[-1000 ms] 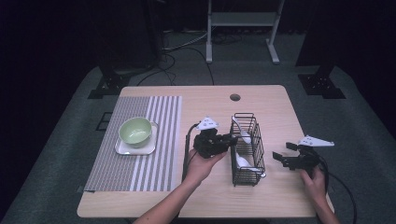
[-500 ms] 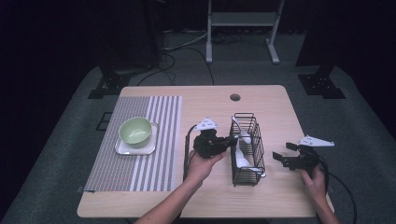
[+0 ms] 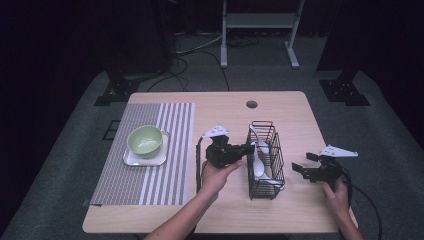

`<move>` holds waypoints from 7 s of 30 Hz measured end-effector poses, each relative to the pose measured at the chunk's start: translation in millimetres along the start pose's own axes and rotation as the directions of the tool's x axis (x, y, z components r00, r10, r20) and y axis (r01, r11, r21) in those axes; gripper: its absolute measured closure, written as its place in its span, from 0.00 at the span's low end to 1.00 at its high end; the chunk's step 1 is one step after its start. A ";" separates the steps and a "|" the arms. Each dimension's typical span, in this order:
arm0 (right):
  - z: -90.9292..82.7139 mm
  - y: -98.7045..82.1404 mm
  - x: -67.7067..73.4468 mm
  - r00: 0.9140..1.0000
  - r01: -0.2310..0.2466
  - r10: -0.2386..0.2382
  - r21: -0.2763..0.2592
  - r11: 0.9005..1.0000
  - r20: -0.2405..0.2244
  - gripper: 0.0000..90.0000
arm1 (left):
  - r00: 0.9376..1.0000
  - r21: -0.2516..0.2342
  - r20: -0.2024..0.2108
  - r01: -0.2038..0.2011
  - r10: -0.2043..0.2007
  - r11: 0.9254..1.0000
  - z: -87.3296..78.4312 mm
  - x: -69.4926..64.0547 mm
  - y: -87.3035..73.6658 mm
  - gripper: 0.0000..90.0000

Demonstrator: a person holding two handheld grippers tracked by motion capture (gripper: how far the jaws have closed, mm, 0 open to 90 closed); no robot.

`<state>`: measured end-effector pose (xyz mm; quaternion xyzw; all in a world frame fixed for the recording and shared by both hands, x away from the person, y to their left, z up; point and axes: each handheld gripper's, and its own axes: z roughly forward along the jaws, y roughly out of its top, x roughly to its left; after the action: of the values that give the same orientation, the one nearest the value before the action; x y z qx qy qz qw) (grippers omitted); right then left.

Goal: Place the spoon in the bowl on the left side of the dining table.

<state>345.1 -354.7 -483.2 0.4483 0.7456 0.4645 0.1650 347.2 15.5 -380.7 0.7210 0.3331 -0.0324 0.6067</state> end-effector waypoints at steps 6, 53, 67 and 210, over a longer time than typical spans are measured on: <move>-0.1 0.0 -0.3 1.000 -0.003 0.003 0.000 1.000 0.001 0.15 | 0.998 -0.024 0.042 0.043 -0.042 0.999 -2.7 -1.2 2.6 0.95; 0.1 0.1 -1.2 1.000 -0.018 0.018 0.002 1.000 0.015 0.15 | 0.979 -0.144 0.109 0.189 -0.174 0.971 -33.0 -5.2 35.3 0.95; 0.1 0.1 -1.4 1.000 -0.020 0.020 0.002 1.000 0.016 0.15 | 0.978 -0.185 0.083 0.204 -0.192 0.961 -52.8 2.0 45.9 0.95; 1.2 0.6 -1.4 0.998 -0.032 0.031 0.013 0.999 0.048 0.15 | 0.857 -0.507 -0.240 0.290 -0.456 0.812 -227.4 149.0 11.4 0.95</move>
<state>346.9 -355.1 -483.5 0.4720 0.7375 0.4512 0.1724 387.4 284.6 -378.7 0.4720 0.5709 0.0549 0.6695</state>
